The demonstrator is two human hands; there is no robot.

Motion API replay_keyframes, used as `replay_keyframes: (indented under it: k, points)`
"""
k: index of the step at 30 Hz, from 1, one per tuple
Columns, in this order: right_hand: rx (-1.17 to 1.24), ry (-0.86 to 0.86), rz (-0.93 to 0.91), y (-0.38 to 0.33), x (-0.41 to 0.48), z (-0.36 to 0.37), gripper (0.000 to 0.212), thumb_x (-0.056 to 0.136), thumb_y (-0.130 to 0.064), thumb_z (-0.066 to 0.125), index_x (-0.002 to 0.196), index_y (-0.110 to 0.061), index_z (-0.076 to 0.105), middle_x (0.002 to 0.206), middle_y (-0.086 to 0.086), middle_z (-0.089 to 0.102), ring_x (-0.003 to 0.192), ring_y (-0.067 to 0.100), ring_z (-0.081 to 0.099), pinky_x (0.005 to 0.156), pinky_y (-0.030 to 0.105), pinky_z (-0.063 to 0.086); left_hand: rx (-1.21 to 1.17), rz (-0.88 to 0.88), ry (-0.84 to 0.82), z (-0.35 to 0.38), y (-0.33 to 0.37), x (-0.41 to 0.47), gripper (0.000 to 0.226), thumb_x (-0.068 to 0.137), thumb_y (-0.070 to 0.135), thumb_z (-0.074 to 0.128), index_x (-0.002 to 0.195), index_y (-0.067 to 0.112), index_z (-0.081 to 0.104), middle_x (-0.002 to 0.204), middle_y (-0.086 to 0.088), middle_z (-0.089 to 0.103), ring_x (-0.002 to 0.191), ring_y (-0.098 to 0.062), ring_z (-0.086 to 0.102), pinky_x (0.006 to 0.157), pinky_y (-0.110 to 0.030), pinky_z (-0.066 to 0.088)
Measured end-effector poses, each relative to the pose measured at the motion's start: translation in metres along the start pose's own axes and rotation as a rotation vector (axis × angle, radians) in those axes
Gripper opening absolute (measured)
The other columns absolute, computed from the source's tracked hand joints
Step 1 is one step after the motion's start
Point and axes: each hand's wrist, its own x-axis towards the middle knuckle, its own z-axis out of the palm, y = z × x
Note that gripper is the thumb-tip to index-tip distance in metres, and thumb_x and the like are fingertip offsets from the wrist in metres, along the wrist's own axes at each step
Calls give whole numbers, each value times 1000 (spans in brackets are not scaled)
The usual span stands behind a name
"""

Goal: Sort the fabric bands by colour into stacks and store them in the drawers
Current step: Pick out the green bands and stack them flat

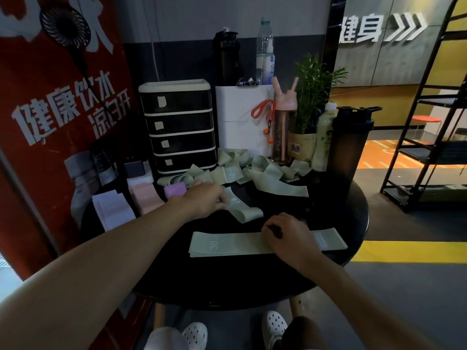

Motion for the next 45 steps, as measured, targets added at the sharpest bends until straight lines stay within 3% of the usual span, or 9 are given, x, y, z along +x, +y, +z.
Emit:
replay_keyframes:
  k: [4, 11, 18, 23, 28, 31, 35, 41, 45]
  points:
    - [13, 5, 6, 0, 1, 0, 16, 93, -33, 55, 91, -25, 69, 90, -10, 59, 88, 10, 56, 88, 39, 47, -94, -18, 81, -4, 10, -3, 12, 98, 26, 52, 89, 29, 59, 85, 11, 63, 93, -18, 60, 95, -36, 35]
    - [163, 66, 48, -7, -1, -7, 13, 95, -22, 57, 93, -19, 69, 88, -7, 66, 80, 6, 60, 79, 33, 52, -457, 53, 320, -51, 34, 4, 10, 96, 19, 59, 89, 23, 64, 86, 2, 69, 85, -20, 66, 84, -43, 54]
    - [417, 239, 106, -23, 2, -36, 18, 92, -30, 64, 107, -20, 64, 89, -6, 62, 83, 6, 58, 78, 29, 49, -642, 130, 466, -104, 67, -3, 4, 92, 11, 66, 94, 10, 70, 74, 3, 65, 71, -9, 62, 69, -22, 49]
    - [563, 334, -46, -59, 21, -80, 33, 85, -38, 69, 110, -23, 55, 103, 4, 58, 95, 19, 56, 78, 30, 50, -782, 149, 509, -133, 90, -14, 9, 92, 16, 69, 94, 7, 70, 75, -21, 69, 64, -14, 57, 60, -19, 45]
    - [543, 317, -202, -88, 31, -104, 40, 76, -43, 76, 106, -26, 55, 101, -1, 58, 89, 18, 59, 69, 32, 52, -928, 118, 526, -153, 105, -22, 13, 91, 15, 70, 94, 2, 71, 67, 1, 71, 59, -1, 63, 59, -15, 48]
    - [461, 369, -260, -95, 34, -108, 37, 78, -29, 78, 106, -23, 56, 100, 1, 60, 80, 12, 60, 65, 27, 49, -994, 70, 542, -160, 108, -26, 16, 91, 15, 70, 97, 1, 70, 68, 3, 71, 61, -3, 66, 59, -17, 50]
    - [430, 421, -271, -102, 36, -115, 10, 89, -15, 68, 90, -8, 62, 68, -9, 49, 55, 0, 45, 53, 9, 34, -964, 30, 546, -161, 110, -31, 17, 95, 18, 65, 97, 2, 70, 73, -1, 68, 61, -5, 61, 59, -19, 48]
    - [422, 552, -183, -101, 43, -116, 29, 92, -22, 63, 68, -9, 54, 57, -8, 44, 53, 5, 38, 52, 21, 32, -657, -2, 815, -148, 101, -49, 18, 97, 24, 59, 88, 9, 64, 71, 2, 56, 59, -4, 47, 55, -15, 40]
    - [418, 586, -195, -106, 43, -114, 32, 93, -24, 62, 65, -14, 52, 60, -8, 45, 55, 5, 40, 54, 23, 33, -758, -48, 608, -147, 105, -61, 38, 103, 30, 50, 78, 9, 69, 62, -1, 65, 49, -7, 56, 54, -25, 47]
